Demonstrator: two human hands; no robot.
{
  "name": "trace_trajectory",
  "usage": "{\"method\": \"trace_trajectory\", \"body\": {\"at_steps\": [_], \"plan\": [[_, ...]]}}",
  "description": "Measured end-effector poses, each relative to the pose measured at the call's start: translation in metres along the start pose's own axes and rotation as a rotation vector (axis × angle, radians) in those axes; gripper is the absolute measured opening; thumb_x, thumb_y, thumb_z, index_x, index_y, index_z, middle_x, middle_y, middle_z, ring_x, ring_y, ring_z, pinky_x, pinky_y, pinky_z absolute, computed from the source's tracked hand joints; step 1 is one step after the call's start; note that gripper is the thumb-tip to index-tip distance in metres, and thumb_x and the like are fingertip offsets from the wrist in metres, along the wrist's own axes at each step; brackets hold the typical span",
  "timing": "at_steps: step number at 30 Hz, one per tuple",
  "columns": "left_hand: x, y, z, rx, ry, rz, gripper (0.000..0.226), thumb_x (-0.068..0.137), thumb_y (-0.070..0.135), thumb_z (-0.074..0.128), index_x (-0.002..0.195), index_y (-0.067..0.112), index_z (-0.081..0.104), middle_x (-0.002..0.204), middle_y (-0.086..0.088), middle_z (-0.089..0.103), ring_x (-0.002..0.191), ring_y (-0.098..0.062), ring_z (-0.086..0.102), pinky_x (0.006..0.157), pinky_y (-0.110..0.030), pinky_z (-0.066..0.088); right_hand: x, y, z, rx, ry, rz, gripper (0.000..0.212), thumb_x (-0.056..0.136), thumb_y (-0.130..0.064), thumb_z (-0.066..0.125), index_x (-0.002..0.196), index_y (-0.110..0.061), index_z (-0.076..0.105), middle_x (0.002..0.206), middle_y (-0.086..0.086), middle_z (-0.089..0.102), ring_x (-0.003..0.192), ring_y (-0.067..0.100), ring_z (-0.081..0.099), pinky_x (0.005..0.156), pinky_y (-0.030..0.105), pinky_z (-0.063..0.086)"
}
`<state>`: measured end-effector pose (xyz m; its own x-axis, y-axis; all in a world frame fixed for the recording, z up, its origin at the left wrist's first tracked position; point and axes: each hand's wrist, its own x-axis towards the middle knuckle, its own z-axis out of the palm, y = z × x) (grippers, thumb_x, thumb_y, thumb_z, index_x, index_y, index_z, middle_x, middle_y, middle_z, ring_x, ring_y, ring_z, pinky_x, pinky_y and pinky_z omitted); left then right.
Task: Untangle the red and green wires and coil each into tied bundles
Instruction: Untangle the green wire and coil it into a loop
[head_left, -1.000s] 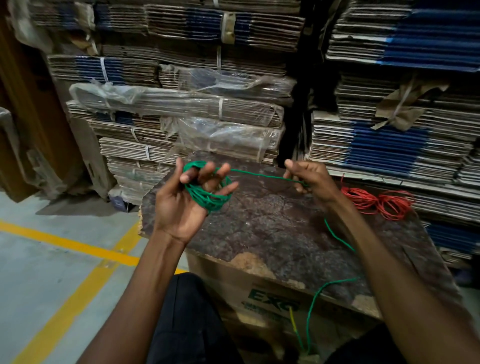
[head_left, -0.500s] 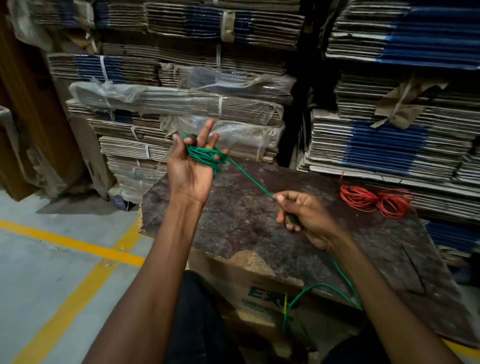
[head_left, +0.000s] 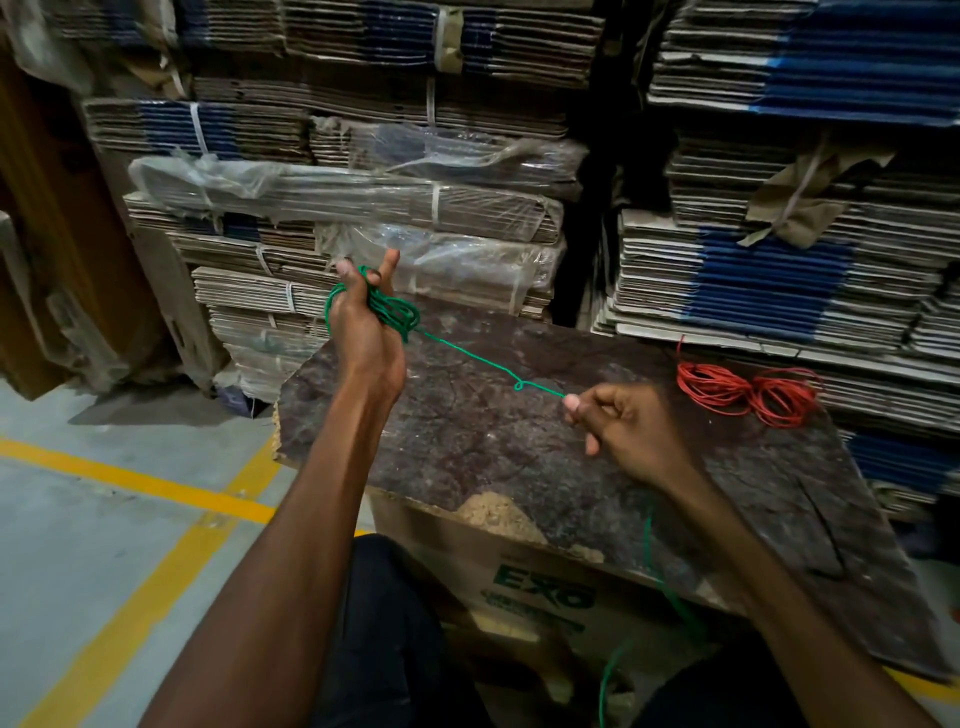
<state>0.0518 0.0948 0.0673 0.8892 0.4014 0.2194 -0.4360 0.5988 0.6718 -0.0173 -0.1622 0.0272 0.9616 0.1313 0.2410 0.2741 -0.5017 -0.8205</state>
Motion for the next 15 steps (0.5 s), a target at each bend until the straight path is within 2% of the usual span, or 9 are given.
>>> {"method": "trace_trajectory", "body": {"at_steps": [1,3,5,8,11,15], "plan": [[-0.002,-0.002,0.0,0.13,-0.014,0.041,0.04,0.105,0.033,0.032,0.071,0.017,0.044,0.121,-0.02,0.061,0.12,-0.019,0.059,0.077,-0.019,0.048,-0.002,-0.004,-0.001,-0.004,-0.029,0.0,0.029,0.094,-0.026,0.062,0.072,-0.008,0.068,0.042,-0.003,0.057,0.037,0.0,0.042,0.043,0.016,0.032],[-0.003,-0.009,-0.004,0.423,-0.061,0.099,0.04,0.105,0.034,0.033,0.07,0.02,0.046,0.123,-0.01,0.064,0.121,-0.01,0.057,0.091,-0.018,0.043,-0.007,-0.013,-0.006,0.019,-0.124,0.026,0.03,0.093,-0.025,0.062,0.073,-0.004,0.067,0.04,-0.002,0.054,0.033,0.001,0.039,0.04,0.015,0.03],[-0.004,-0.013,-0.01,0.664,-0.137,0.148,0.04,0.103,0.041,0.036,0.073,0.022,0.055,0.109,-0.002,0.066,0.106,-0.005,0.061,0.086,-0.016,0.043,-0.013,-0.02,-0.015,0.075,-0.249,0.074,0.026,0.093,-0.023,0.063,0.076,-0.003,0.067,0.044,0.0,0.055,0.033,0.005,0.039,0.037,0.015,0.03],[-0.001,-0.018,-0.02,1.004,-0.24,0.217,0.051,0.098,0.052,0.038,0.081,0.011,0.063,0.074,0.004,0.054,0.068,-0.007,0.05,0.066,-0.029,0.039,-0.02,-0.025,-0.026,0.143,-0.353,0.086,0.024,0.09,-0.022,0.066,0.077,-0.002,0.069,0.046,0.002,0.055,0.036,0.008,0.043,0.038,0.014,0.032],[-0.005,-0.021,-0.024,1.27,-0.346,0.252,0.045,0.103,0.037,0.038,0.074,0.006,0.055,0.062,0.003,0.046,0.058,-0.011,0.042,0.061,-0.028,0.028,-0.021,-0.029,-0.031,0.18,-0.294,0.016,0.027,0.085,-0.024,0.065,0.075,0.001,0.07,0.043,-0.003,0.052,0.035,0.004,0.041,0.039,0.013,0.03],[-0.01,-0.026,-0.027,1.481,-0.518,0.334,0.038,0.104,0.027,0.039,0.069,0.013,0.046,0.067,-0.005,0.045,0.066,-0.018,0.041,0.067,-0.029,0.025,-0.017,-0.032,-0.036,0.223,-0.161,-0.148,0.034,0.089,-0.022,0.065,0.07,0.006,0.067,0.039,-0.004,0.049,0.036,0.002,0.038,0.043,0.011,0.028]]}}
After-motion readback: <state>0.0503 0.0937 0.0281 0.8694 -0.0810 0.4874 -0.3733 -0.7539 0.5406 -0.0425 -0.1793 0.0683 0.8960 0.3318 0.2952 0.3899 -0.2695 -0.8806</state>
